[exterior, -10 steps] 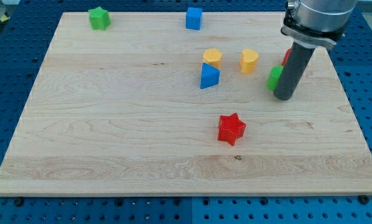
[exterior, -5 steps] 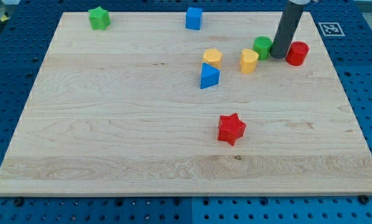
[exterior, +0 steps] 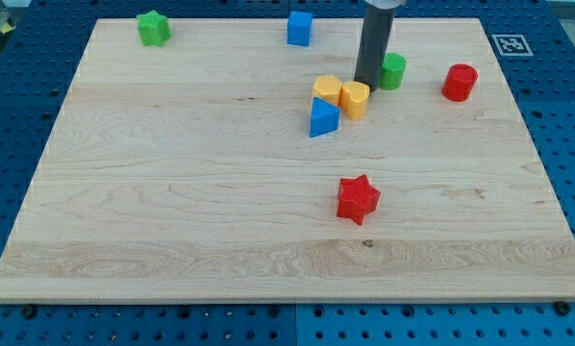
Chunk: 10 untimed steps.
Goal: Move the green circle towards top right
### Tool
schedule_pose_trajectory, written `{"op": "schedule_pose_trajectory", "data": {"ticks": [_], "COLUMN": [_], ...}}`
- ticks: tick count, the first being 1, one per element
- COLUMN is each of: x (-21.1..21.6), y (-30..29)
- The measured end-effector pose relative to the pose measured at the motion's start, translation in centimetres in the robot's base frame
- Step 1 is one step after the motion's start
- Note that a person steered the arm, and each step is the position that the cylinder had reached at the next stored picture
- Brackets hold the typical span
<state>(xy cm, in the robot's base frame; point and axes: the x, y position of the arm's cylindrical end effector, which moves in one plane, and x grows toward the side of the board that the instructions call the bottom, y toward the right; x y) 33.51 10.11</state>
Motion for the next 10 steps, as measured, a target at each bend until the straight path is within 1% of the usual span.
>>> {"op": "schedule_pose_trajectory", "data": {"ticks": [2,3,6,9,10], "x": [0.5,0.5,-1.6,-1.6,-2.4], "y": [7.2,7.4,7.4,5.7,5.7]}}
